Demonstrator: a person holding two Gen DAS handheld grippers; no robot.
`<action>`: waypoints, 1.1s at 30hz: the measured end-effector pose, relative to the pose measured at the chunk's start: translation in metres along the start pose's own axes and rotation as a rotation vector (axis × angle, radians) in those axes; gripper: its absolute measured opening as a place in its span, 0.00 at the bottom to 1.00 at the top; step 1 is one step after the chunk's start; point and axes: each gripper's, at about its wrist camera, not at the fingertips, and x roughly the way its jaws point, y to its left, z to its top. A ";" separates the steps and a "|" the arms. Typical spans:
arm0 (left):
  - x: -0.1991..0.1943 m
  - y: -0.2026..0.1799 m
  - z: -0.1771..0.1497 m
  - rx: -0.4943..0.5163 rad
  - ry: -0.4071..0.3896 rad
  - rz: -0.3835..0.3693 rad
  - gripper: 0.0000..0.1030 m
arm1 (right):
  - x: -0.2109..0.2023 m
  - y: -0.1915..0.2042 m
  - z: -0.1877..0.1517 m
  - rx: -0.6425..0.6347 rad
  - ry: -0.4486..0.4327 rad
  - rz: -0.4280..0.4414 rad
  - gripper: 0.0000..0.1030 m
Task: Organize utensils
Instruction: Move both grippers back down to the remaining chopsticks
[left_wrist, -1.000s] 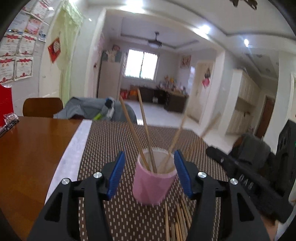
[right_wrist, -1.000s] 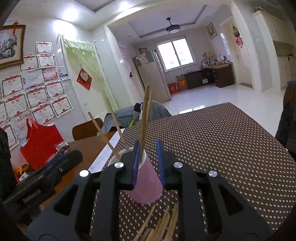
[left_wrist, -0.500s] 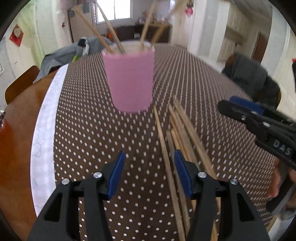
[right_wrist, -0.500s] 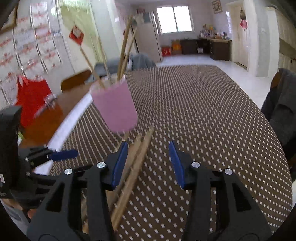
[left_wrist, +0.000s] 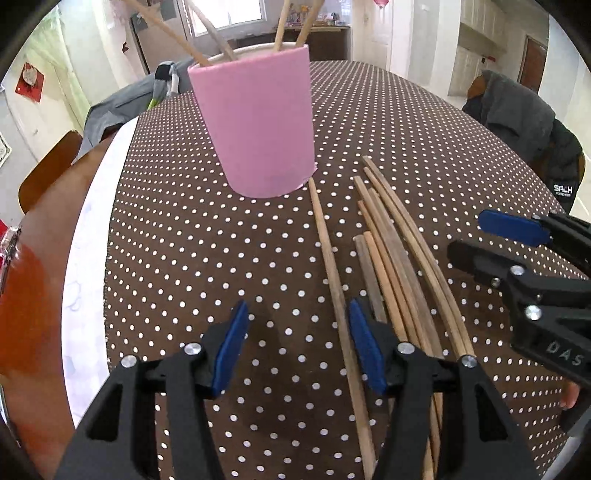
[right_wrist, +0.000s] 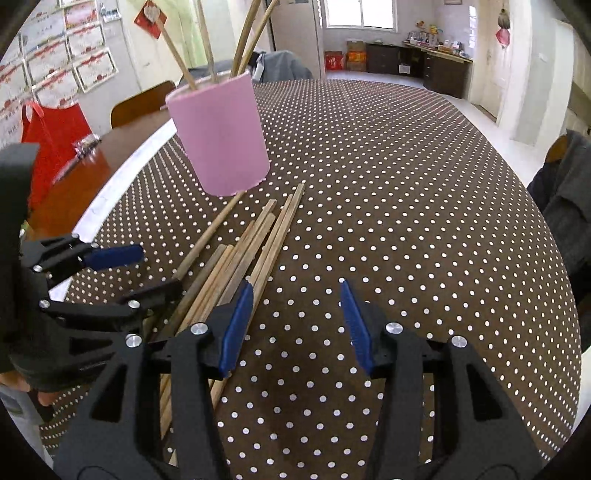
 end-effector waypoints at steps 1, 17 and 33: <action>0.000 0.001 0.000 0.005 -0.002 0.004 0.55 | 0.002 0.002 0.000 -0.004 0.003 -0.004 0.48; 0.006 0.006 0.006 -0.001 0.009 -0.002 0.57 | 0.025 0.020 0.012 -0.037 0.048 -0.058 0.51; 0.008 0.010 0.008 -0.014 0.019 -0.011 0.57 | 0.022 0.027 0.013 -0.095 0.106 -0.103 0.52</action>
